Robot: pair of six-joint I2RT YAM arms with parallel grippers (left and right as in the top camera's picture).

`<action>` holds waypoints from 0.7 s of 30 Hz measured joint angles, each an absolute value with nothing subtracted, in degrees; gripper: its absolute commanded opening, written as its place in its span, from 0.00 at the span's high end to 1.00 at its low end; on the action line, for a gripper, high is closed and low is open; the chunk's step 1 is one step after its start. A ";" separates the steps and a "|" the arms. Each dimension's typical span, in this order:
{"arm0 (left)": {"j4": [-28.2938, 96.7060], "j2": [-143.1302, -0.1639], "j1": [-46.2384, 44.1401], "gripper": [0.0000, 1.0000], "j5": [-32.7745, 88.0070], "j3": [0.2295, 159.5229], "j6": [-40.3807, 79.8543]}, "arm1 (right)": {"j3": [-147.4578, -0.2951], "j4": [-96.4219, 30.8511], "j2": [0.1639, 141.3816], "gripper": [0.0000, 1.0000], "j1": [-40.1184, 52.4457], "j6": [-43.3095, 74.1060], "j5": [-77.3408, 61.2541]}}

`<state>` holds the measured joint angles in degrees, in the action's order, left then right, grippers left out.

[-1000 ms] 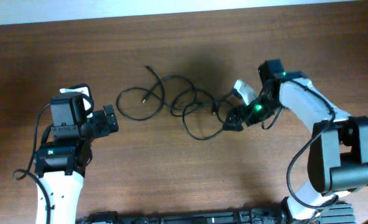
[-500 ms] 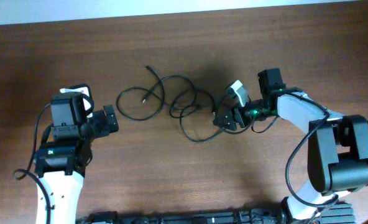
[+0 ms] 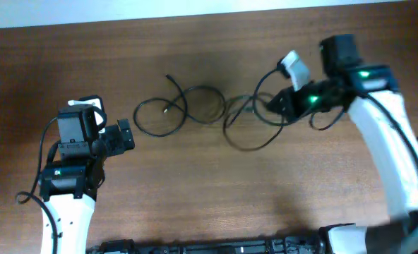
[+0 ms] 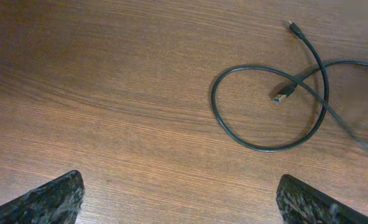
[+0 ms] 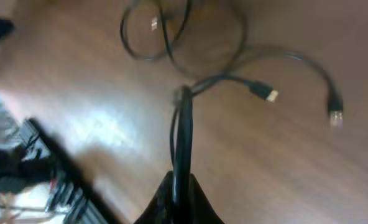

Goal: Untangle cables

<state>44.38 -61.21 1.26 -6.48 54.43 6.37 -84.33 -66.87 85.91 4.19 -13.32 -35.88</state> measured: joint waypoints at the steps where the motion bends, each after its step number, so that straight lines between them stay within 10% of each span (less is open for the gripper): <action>1: 44.36 -61.21 1.26 0.01 -6.48 54.43 6.37 | -87.90 -67.99 84.09 0.96 4.19 -13.28 -33.89; 15: 44.38 -61.21 1.26 0.01 -6.48 54.43 6.37 | -113.91 -51.29 77.89 0.96 3.14 -16.56 16.03; 21: 44.36 -61.23 1.26 0.01 -6.48 54.43 6.37 | -113.86 -50.43 90.78 0.96 -12.53 -13.52 25.91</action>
